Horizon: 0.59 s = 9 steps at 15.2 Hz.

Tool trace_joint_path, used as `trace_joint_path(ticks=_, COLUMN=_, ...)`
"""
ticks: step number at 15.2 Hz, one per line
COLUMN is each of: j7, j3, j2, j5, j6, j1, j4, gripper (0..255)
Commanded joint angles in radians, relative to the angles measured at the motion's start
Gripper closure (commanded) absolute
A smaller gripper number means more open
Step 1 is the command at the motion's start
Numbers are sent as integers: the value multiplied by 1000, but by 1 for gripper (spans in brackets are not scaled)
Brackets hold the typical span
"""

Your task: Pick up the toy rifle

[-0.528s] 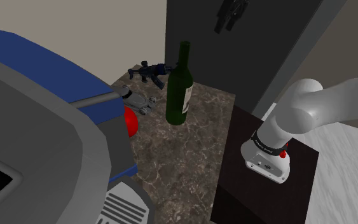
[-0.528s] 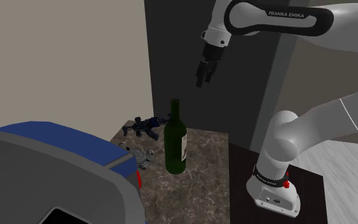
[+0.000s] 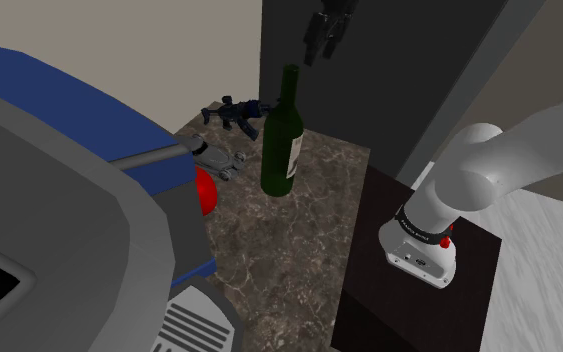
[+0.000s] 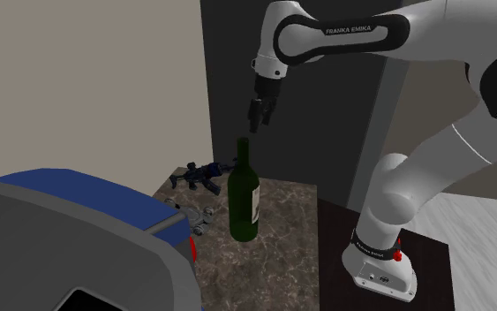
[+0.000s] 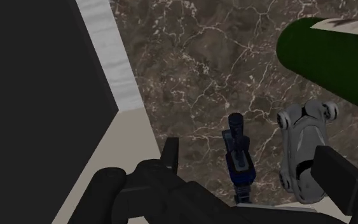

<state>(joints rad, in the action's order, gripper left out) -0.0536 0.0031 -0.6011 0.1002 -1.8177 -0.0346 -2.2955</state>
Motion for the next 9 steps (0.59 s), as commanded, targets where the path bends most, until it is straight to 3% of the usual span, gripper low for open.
trace_joint_path(ticks=1, j7=-2, j3=11, j2=87, j5=-2, j6=-24, j1=-8, j4=41, gripper=0)
trace_joint_path(ticks=9, j7=4, j3=59, j2=415, j5=-26, j6=-98, j1=-36, j4=209, gripper=0)
